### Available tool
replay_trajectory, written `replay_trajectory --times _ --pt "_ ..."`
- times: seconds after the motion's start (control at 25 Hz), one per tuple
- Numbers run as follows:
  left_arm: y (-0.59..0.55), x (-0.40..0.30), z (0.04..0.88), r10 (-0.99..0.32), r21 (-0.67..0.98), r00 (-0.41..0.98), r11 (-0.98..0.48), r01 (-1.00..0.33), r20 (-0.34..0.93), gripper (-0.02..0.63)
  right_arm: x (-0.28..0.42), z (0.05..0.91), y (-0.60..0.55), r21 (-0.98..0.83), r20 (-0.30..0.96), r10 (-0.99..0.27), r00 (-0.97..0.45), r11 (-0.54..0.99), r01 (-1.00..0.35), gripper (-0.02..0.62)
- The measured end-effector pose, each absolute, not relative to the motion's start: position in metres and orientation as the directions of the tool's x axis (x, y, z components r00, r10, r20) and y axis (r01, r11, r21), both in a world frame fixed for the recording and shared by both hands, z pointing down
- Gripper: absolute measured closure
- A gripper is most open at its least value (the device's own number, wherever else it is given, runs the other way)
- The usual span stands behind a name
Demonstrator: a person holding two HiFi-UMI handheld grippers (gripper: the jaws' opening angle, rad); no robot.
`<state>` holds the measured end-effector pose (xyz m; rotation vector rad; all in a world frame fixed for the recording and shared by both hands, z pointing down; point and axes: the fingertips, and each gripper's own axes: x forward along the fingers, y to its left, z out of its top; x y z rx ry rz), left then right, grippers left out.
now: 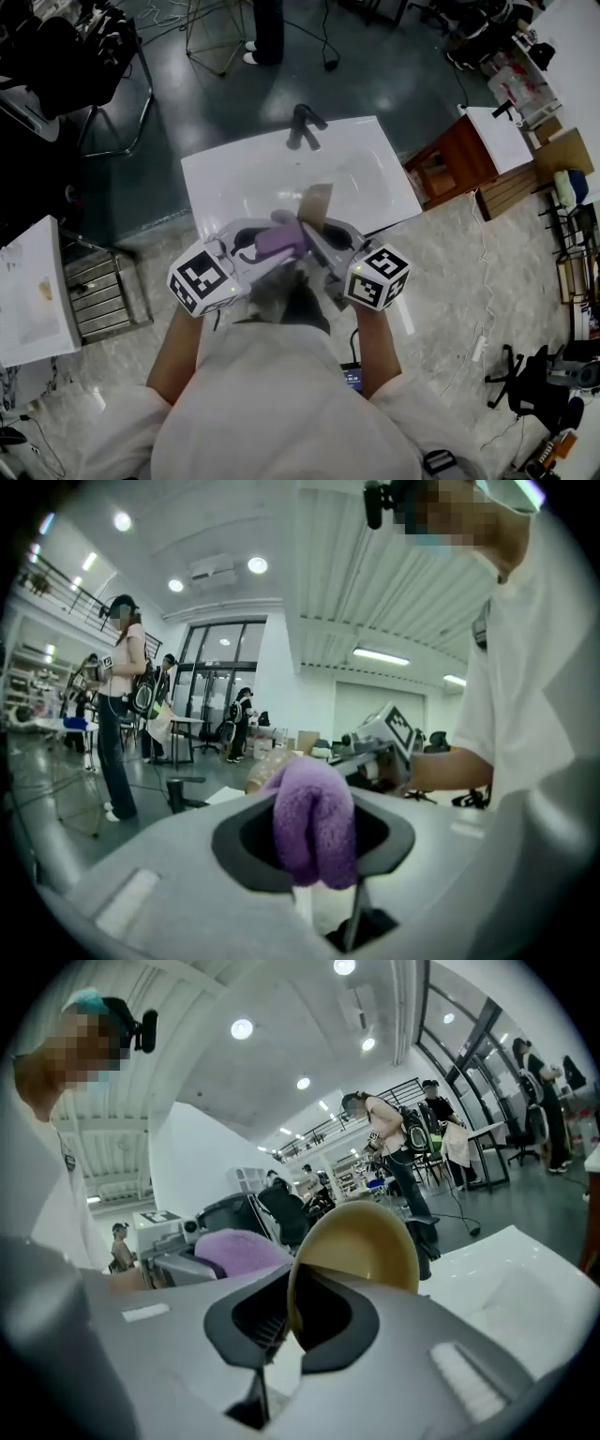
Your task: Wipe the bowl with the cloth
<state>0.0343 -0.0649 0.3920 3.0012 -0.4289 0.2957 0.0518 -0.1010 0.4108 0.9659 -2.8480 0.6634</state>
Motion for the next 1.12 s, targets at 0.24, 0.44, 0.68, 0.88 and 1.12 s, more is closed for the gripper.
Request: replay_trajectory --times 0.24,0.44,0.68,0.88,1.12 --pt "-0.066 0.037 0.384 -0.287 -0.079 0.921 -0.958 -0.275 0.263 0.489 0.045 0.425 -0.094 -0.297 0.297 -0.535 -0.791 0.735 -0.609 0.581" --pt "-0.071 0.039 0.377 -0.319 -0.118 0.912 -0.947 -0.298 0.257 0.489 0.035 0.433 -0.083 -0.166 0.418 -0.471 -0.776 0.801 -0.576 0.581" --pt "-0.080 0.037 0.375 -0.353 -0.124 0.900 -0.935 -0.332 0.257 0.488 0.023 0.438 -0.061 -0.109 0.458 -0.366 -0.810 0.882 -0.459 0.568" --pt "-0.088 0.032 0.371 -0.370 -0.066 0.901 -0.929 -0.365 0.225 0.488 0.026 0.434 -0.038 -0.114 0.434 -0.228 -0.872 0.946 -0.304 0.565" --pt "-0.100 0.021 0.378 -0.413 -0.051 0.877 -0.909 -0.414 0.245 0.488 0.021 0.424 -0.004 -0.139 0.352 -0.062 -0.934 0.983 -0.118 0.561"
